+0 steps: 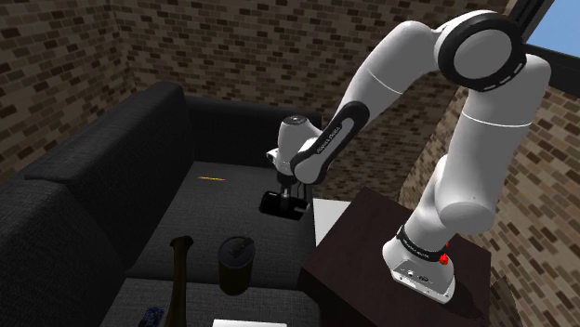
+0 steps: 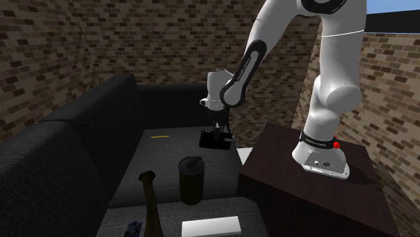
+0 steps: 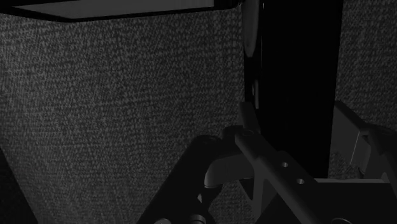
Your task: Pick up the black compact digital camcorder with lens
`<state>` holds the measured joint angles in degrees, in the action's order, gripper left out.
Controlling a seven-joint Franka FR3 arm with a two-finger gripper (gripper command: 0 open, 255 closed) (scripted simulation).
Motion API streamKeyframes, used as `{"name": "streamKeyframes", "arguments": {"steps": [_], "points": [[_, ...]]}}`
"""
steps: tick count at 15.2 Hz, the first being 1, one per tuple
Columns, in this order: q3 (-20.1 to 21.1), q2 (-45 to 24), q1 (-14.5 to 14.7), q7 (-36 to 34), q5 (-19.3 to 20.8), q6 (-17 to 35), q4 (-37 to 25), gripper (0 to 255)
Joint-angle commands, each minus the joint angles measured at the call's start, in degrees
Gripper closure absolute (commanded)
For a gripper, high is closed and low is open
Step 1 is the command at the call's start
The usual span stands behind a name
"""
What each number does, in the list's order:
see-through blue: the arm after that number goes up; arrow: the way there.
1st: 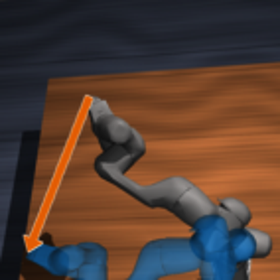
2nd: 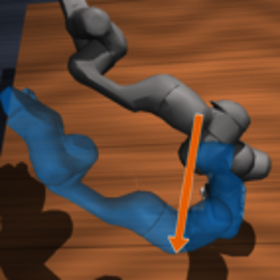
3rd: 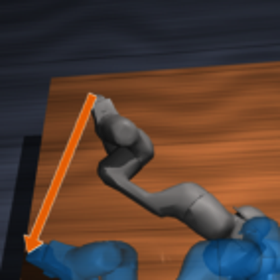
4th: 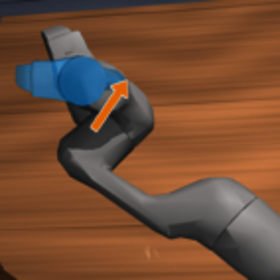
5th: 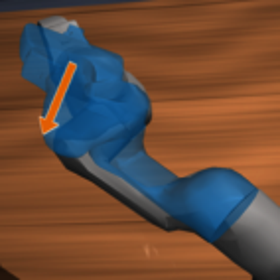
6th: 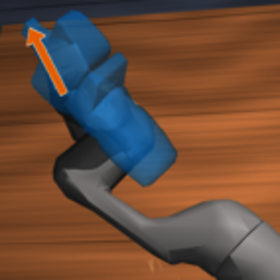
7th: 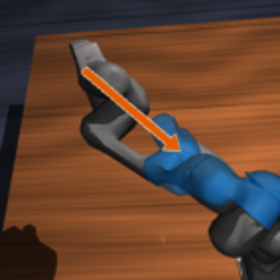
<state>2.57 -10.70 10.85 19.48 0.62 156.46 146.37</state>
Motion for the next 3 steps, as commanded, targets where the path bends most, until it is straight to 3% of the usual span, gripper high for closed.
{"name": "streamKeyframes", "arguments": {"steps": [1, 3], "points": [[0.08, 1.7, -0.07, 0.15, -0.18, -1.55, 0.13, 255], [0.08, 1.83, -0.07, 0.16, -0.2, -1.67, 0.14, 255]]}}
